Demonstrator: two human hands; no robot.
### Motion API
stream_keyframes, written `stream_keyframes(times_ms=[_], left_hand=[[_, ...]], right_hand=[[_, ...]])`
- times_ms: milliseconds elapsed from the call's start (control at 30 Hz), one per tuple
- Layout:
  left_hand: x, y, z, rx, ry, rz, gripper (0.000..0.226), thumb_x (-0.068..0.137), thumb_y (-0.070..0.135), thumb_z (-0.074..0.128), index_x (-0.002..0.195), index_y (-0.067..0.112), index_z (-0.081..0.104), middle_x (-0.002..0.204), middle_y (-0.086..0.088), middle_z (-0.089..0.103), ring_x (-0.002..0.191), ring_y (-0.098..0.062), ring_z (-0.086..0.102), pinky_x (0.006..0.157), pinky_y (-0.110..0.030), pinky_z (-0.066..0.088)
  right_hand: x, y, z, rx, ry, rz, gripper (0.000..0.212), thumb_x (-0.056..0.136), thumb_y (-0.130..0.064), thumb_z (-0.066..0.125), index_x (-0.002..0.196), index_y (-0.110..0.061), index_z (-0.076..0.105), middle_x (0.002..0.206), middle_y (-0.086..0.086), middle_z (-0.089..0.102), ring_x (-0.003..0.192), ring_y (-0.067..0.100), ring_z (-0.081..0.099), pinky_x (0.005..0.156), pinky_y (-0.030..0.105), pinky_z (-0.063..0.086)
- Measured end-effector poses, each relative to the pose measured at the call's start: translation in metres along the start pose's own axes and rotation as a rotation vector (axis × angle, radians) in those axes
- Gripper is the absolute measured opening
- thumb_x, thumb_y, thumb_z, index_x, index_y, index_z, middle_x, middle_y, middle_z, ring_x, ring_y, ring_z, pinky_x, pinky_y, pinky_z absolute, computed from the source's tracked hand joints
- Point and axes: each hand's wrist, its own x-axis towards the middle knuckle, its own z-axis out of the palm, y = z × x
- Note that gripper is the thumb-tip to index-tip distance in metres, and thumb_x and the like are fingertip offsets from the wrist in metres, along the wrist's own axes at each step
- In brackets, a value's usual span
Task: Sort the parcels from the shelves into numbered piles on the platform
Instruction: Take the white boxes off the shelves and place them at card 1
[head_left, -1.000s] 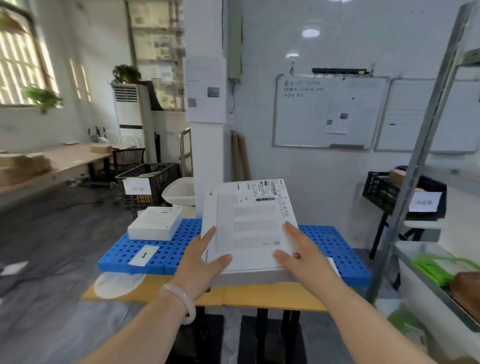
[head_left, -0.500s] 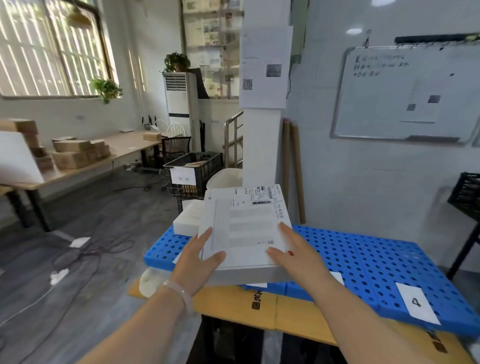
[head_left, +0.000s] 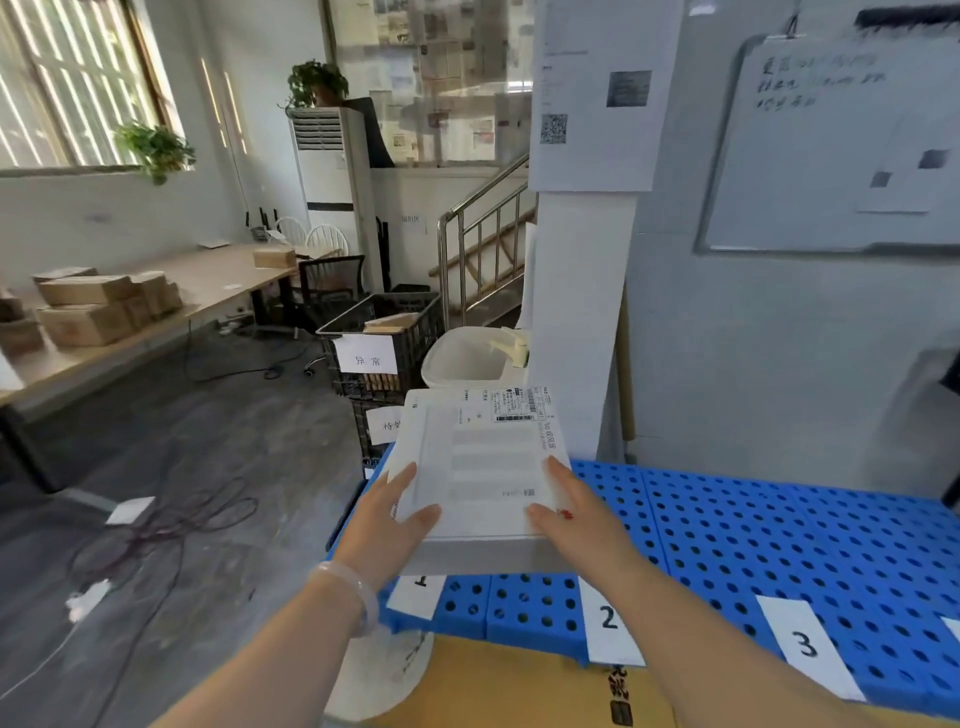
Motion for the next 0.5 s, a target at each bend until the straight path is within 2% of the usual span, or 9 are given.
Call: stream_keyframes(times_ms=[200,300,500], left_hand=[[0.096,-0.031,-0.004,0.038,-0.055,0.01,0.063,0.092,0.036,0.059,0.147,0.036,0.028,0.158,0.004,0.019,0.143,-0.018,0.024,0.114,-0.034,0.027],[0.136,-0.043,0.003,0.047,-0.048,-0.028,0.062,0.094,0.033,0.057,0.148,0.033,0.028,0.158,0.004,0.015,0.144,-0.017,0.02,0.115,-0.032,0.023],[0.208,-0.064,0.009,0.113,-0.094,-0.058,0.062,0.096,0.033,0.054,0.15,0.033,0.024,0.159,0.003,0.011,0.145,-0.018,0.019,0.114,-0.03,0.021]], right_hand=[[0.096,0.009,0.021,0.021,-0.072,0.01,0.07,0.094,-0.029,0.055,0.152,-0.038,0.016,0.155,-0.012,0.022,0.121,0.006,0.037,0.105,0.025,0.028],[0.145,0.021,0.03,0.041,-0.119,0.035,0.07,0.095,-0.026,0.054,0.151,-0.04,0.016,0.156,-0.013,0.019,0.135,0.009,0.031,0.112,0.028,0.024],[0.216,0.041,0.049,0.062,-0.16,0.104,0.071,0.096,-0.026,0.053,0.151,-0.043,0.011,0.158,-0.015,0.013,0.143,0.012,0.022,0.119,0.037,0.018]])
